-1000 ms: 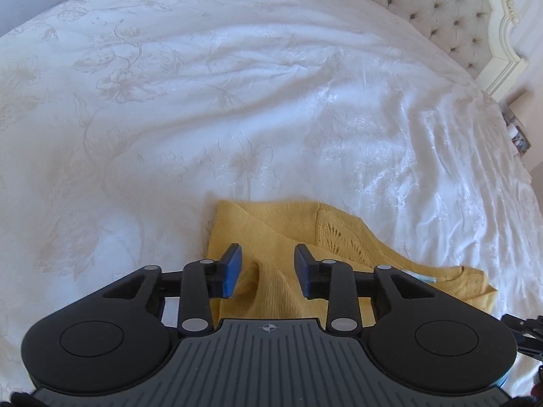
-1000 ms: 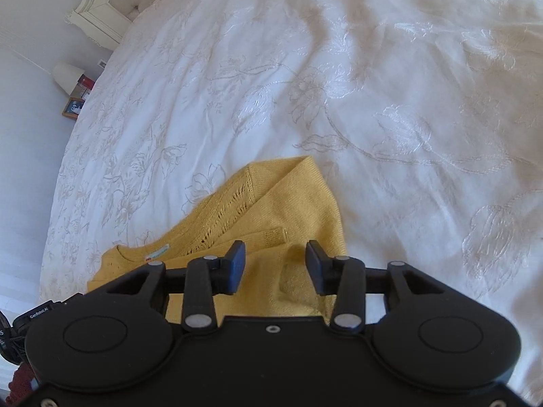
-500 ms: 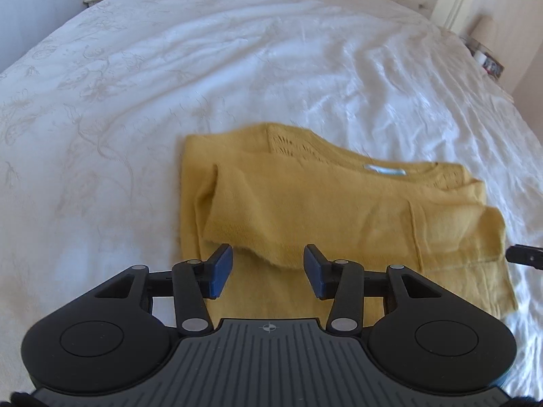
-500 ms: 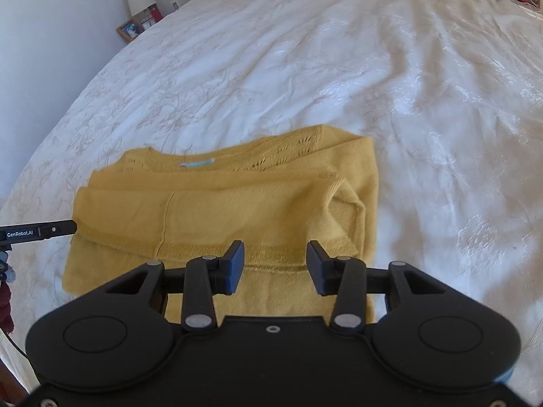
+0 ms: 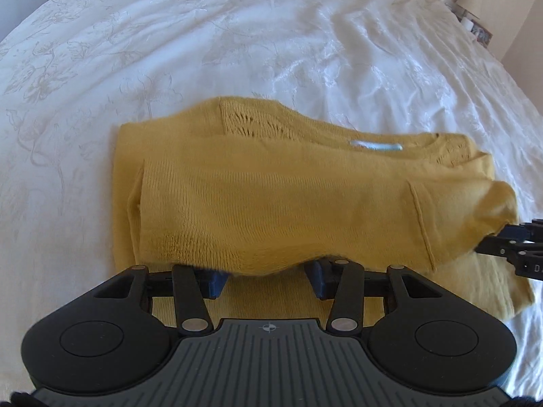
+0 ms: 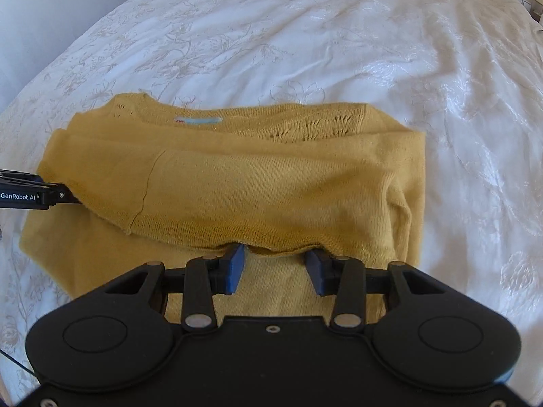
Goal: Fold small clothes
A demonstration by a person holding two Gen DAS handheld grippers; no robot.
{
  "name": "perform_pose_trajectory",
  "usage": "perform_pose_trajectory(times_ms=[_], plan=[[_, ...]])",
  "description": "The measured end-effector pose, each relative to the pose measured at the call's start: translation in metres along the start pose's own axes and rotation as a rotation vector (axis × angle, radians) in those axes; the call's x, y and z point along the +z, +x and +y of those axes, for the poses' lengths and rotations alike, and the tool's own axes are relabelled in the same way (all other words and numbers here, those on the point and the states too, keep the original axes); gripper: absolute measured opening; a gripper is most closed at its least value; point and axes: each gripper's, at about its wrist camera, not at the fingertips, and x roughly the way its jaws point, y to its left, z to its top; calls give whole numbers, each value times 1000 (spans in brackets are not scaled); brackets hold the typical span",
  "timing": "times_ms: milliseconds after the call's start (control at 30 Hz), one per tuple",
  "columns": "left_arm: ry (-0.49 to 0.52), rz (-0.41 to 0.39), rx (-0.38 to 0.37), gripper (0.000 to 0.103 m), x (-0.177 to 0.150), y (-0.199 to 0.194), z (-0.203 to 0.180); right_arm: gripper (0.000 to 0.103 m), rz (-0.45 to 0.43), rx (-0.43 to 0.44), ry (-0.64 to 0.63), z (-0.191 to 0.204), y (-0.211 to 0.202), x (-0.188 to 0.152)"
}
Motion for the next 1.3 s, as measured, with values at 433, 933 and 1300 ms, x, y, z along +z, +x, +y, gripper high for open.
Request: perform_pose_trajectory(times_ms=[433, 933, 1300], plan=[[-114, -182, 57, 46, 89, -14, 31, 51, -152, -56, 186, -53, -5, 64], [193, 124, 87, 60, -70, -22, 2, 51, 111, -50, 126, -29, -18, -46], [66, 63, 25, 62, -49, -56, 2, 76, 53, -52, 172, -24, -49, -47]])
